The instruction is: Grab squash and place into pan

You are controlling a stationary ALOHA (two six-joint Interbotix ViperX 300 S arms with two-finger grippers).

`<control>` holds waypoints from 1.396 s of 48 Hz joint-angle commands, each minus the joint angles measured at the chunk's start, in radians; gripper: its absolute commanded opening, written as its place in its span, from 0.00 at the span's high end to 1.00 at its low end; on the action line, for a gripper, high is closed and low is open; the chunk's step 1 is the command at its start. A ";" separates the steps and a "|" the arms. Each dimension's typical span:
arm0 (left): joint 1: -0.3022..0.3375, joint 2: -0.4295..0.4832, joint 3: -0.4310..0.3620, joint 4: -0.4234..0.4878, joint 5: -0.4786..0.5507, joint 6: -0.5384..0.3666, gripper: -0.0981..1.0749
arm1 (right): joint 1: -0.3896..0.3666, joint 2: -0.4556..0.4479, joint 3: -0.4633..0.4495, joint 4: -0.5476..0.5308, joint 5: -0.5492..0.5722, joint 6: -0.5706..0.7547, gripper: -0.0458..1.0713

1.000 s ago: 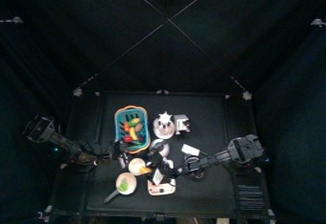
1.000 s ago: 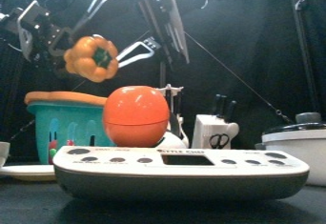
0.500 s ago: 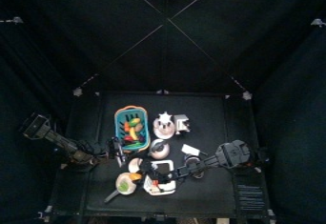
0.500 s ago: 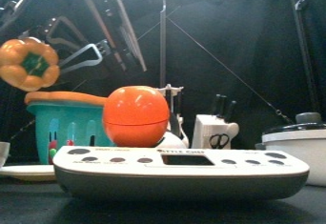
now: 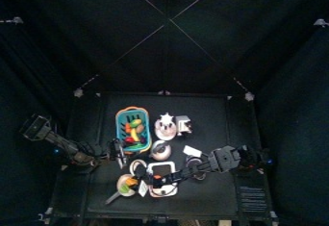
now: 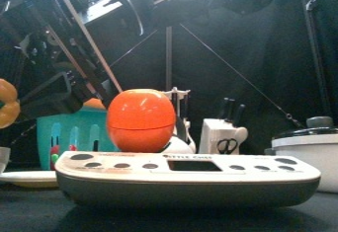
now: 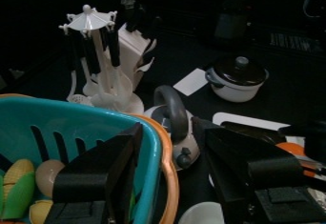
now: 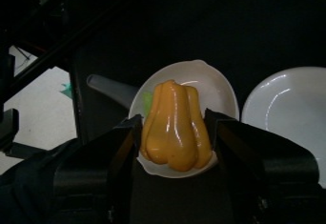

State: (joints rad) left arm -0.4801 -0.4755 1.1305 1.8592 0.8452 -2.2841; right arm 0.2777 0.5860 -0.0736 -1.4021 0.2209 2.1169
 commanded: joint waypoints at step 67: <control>-0.002 -0.002 -0.002 -0.031 -0.023 0.005 0.20 | 0.002 -0.218 0.127 -0.109 0.043 -0.002 0.15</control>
State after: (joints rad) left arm -0.4801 -0.4755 1.1397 1.8346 0.8268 -2.2795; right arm 0.2777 0.4740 0.0215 -1.4895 0.2592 2.1169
